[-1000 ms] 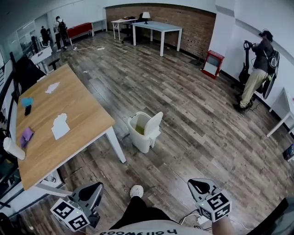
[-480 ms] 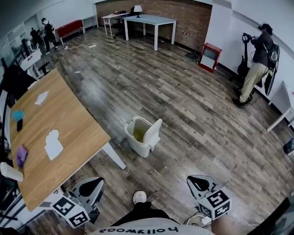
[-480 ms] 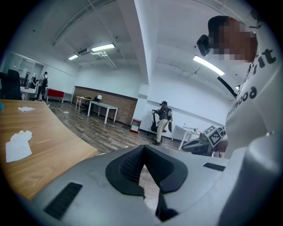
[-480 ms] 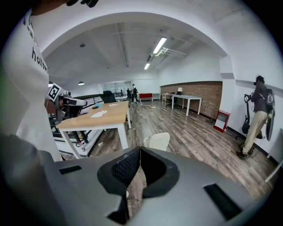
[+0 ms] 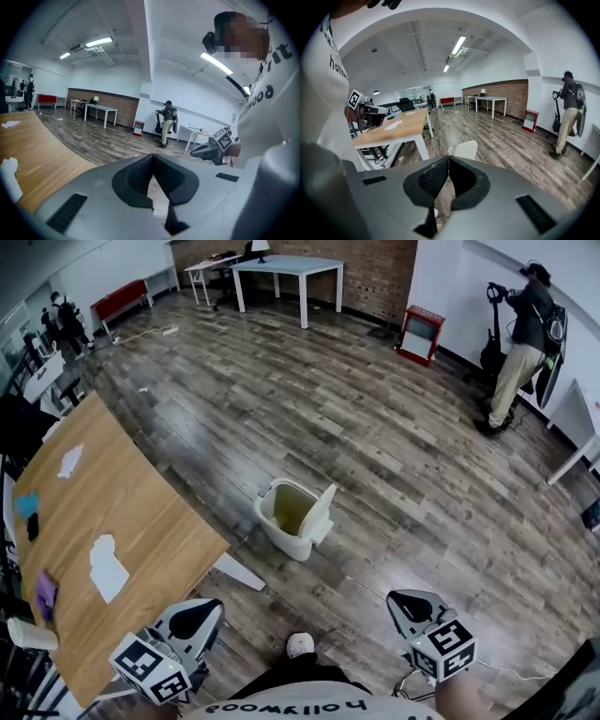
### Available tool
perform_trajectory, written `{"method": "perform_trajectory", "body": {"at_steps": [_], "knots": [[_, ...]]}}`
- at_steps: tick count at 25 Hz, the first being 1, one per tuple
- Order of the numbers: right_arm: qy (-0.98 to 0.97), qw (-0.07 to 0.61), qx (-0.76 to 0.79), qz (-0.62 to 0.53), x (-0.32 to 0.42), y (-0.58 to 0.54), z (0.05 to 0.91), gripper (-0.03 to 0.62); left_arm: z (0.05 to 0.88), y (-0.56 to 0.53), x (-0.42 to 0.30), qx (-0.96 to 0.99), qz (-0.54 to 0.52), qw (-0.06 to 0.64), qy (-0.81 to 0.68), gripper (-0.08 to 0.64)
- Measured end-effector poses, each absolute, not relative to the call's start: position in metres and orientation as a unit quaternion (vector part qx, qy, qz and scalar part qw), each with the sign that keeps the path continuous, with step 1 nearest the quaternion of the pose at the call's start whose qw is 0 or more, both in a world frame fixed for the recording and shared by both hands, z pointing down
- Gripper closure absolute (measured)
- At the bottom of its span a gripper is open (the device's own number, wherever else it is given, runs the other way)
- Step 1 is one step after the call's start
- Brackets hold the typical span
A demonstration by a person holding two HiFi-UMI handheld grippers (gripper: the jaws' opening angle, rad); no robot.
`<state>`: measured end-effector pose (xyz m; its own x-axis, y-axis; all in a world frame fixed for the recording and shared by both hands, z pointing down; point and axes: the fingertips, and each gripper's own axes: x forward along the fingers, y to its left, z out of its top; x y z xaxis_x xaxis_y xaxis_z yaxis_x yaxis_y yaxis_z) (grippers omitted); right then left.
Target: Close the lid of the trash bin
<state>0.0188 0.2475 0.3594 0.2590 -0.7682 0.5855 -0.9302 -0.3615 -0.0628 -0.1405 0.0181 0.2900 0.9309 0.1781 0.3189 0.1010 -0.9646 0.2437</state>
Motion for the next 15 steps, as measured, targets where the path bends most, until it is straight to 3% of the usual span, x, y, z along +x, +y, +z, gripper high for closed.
{"method": "perform_trajectory", "body": {"at_steps": [15], "knots": [[-0.507, 0.185, 0.803, 0.254, 0.043, 0.203, 0.326, 0.581, 0.281, -0.072, -0.096, 0.978, 0.105, 0.164, 0.071, 0.555]]}}
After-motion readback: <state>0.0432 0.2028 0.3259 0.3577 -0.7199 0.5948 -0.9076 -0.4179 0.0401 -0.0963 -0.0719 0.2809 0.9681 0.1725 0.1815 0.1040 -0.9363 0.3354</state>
